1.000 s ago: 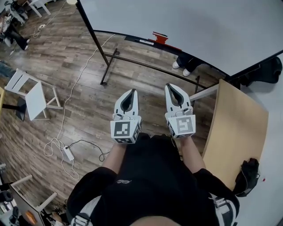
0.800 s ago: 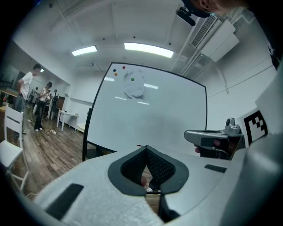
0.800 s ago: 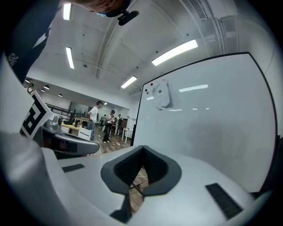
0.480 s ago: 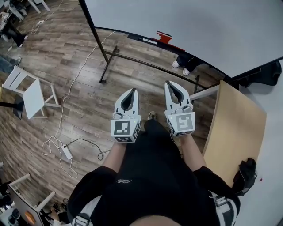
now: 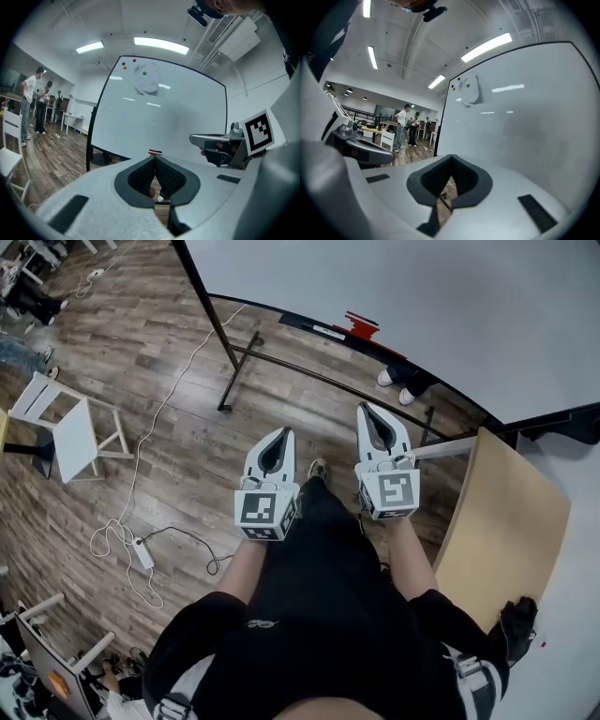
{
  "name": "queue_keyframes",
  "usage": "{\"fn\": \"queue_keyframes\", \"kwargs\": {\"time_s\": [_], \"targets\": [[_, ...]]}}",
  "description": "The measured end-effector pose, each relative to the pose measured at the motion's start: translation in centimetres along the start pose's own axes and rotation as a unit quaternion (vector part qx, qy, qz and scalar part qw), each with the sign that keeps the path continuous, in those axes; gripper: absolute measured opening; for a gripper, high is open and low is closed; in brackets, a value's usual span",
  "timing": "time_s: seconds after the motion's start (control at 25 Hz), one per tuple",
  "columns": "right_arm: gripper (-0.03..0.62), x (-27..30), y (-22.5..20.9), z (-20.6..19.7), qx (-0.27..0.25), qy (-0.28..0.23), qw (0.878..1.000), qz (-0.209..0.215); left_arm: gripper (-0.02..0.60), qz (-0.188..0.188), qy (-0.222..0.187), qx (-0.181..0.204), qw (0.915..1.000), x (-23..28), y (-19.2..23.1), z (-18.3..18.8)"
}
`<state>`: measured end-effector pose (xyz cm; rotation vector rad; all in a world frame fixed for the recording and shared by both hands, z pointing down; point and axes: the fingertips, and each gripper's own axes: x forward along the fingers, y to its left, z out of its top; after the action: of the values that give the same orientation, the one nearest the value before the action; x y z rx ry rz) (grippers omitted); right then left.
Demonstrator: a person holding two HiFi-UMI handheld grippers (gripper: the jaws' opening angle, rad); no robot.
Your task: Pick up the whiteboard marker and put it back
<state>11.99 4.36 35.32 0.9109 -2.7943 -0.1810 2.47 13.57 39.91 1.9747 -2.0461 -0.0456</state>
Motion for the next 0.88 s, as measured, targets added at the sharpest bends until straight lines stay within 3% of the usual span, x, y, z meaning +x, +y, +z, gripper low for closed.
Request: {"fn": "queue_keyframes", "kwargs": {"time_s": [0.44,0.68,0.88], "targets": [[0.002,10.6,-7.5,-3.3,-0.037,0.059,0.997,0.037,0.006,0.021,0.035,-0.008,0.9991,12.3,2.4,0.5],[0.002,14.9,-9.0,-5.8,-0.076,0.102,0.990,0.062,0.006,0.042,0.061,-0.014,0.9972,15.6,4.0,-0.6],[0.002,17.8,-9.0,-7.5,-0.118,0.137,0.980,0.080,0.006,0.038,0.083,-0.003,0.9959,17.2,5.3,-1.2]]}}
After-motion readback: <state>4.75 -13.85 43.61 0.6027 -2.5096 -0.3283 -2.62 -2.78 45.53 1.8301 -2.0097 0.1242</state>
